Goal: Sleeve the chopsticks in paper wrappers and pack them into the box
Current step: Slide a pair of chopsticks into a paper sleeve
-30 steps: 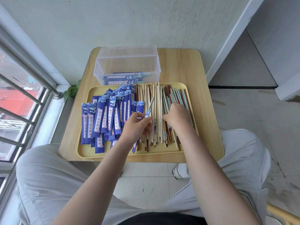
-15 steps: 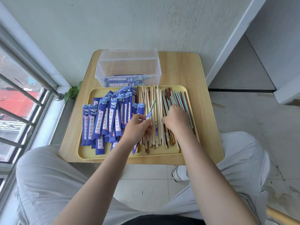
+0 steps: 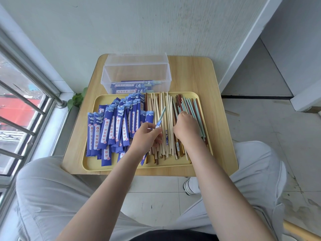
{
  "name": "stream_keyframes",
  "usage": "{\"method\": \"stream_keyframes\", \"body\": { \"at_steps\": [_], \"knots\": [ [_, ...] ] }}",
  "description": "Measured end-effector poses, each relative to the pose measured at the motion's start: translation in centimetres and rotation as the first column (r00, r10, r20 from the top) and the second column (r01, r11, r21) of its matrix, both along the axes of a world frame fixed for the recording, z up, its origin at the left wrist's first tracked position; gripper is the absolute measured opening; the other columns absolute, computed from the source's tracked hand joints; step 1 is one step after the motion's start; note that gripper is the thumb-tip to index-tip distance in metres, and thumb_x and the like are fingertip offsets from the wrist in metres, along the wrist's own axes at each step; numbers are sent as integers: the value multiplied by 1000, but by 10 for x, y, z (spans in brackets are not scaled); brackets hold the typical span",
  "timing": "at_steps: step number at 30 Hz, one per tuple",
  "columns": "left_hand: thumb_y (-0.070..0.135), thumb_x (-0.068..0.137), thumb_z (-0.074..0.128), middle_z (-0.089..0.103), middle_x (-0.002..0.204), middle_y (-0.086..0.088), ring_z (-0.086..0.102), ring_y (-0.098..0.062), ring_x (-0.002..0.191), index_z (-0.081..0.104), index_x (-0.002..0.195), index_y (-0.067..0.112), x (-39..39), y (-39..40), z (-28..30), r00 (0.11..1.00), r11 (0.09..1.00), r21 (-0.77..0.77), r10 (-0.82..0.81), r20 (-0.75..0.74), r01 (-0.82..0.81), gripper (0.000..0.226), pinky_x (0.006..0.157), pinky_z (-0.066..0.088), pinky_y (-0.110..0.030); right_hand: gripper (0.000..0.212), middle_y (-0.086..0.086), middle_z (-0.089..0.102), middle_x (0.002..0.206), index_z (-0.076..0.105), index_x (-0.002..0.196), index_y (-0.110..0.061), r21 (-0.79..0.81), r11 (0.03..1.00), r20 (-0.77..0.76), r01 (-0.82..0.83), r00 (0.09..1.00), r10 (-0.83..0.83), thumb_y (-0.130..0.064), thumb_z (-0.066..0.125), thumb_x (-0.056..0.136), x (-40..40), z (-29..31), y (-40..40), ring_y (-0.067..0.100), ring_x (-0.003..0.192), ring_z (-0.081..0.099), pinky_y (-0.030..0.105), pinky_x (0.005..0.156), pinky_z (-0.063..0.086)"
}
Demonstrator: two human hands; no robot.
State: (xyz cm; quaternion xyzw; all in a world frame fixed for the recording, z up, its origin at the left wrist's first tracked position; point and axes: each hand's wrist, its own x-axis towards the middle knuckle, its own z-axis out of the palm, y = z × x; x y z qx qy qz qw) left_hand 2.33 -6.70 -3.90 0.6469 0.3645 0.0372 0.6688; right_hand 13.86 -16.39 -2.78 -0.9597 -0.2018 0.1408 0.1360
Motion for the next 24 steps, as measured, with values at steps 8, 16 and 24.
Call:
{"method": "stream_keyframes", "body": {
  "at_steps": [8, 16, 24],
  "knots": [
    [24, 98, 62, 74, 96, -14, 69, -21, 75, 57, 107, 11, 0, 0, 0, 1000, 1000, 12, -9, -12, 9, 16, 76, 58, -40, 31, 14, 62, 116, 54, 126, -1, 34, 999, -50, 29, 998, -27, -2, 57, 96, 0, -1, -3, 27, 96, 61, 28, 70, 45],
    [24, 98, 63, 73, 99, -16, 68, -21, 73, 56, 107, 12, -3, 1, 6, 1000, 1000, 19, -20, -1, 20, 17, 68, 57, -36, 15, 7, 56, 102, 55, 111, -8, 183, 979, -34, 87, 996, -82, -9, 55, 96, 3, 6, -8, 21, 80, 56, 25, 60, 41],
    [25, 84, 78, 67, 94, -9, 68, -30, 87, 57, 93, 24, -7, 12, 13, 994, 947, 305, 94, 51, -106, 22, 72, 60, -48, 9, -2, 66, 82, 67, 95, -15, 734, 586, -305, 344, 937, -168, -9, 63, 91, 14, 45, -16, 11, 61, 58, 22, 55, 48]
  ]
}}
